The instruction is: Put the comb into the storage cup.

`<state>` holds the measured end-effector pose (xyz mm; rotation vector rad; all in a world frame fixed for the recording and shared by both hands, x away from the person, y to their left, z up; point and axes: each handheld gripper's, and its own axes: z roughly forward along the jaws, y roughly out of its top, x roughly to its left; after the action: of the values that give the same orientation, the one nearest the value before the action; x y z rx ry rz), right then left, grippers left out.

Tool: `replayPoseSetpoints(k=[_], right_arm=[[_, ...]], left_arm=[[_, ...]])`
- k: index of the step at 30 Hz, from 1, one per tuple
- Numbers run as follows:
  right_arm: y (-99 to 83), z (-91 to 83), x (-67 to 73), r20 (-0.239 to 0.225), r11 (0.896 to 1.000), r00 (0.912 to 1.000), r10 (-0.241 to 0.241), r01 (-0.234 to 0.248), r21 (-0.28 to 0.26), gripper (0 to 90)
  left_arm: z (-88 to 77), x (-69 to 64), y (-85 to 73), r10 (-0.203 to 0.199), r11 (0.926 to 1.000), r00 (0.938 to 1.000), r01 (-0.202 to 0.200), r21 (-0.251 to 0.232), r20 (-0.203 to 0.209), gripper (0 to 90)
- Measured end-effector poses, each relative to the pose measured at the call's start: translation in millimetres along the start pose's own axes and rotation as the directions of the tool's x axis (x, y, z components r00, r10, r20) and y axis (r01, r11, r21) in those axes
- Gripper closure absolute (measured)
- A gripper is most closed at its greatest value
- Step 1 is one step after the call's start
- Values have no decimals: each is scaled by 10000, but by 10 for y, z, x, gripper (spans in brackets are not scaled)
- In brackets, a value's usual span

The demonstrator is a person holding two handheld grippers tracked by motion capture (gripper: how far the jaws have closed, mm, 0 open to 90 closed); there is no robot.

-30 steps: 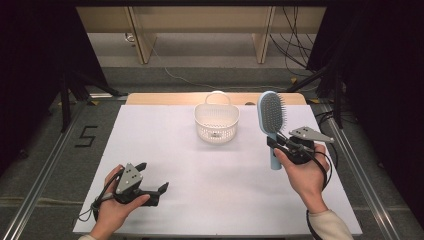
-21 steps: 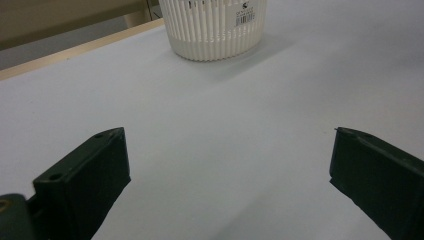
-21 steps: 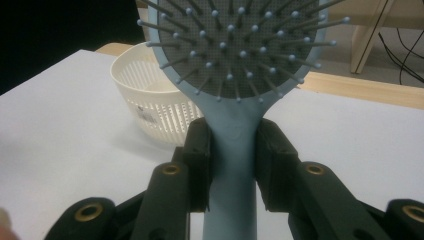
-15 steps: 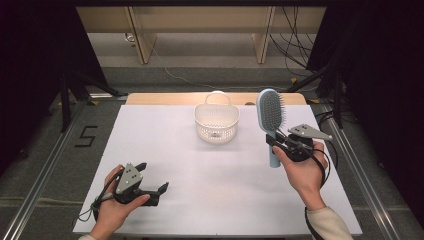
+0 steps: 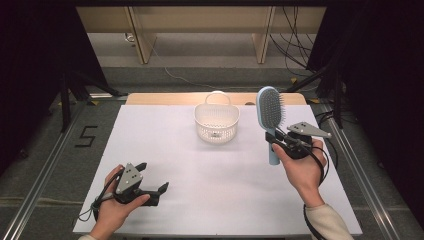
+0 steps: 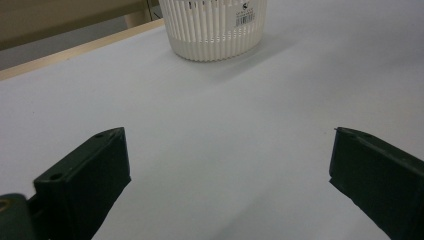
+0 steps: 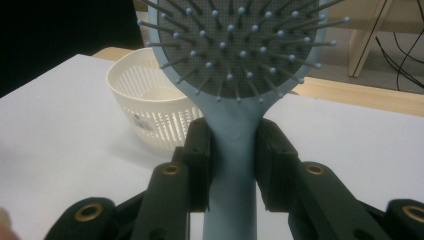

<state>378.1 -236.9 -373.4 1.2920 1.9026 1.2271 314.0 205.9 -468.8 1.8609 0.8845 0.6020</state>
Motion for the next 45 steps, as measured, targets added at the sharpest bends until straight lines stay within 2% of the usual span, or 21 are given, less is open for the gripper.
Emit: replayPoseSetpoints(k=[45], right_arm=[[88, 80, -21, 113, 9995, 9999, -118, 122, -290, 705]], left_arm=[[-2, 0, 0, 33, 10000, 10000, -33, 10, 4, 24]])
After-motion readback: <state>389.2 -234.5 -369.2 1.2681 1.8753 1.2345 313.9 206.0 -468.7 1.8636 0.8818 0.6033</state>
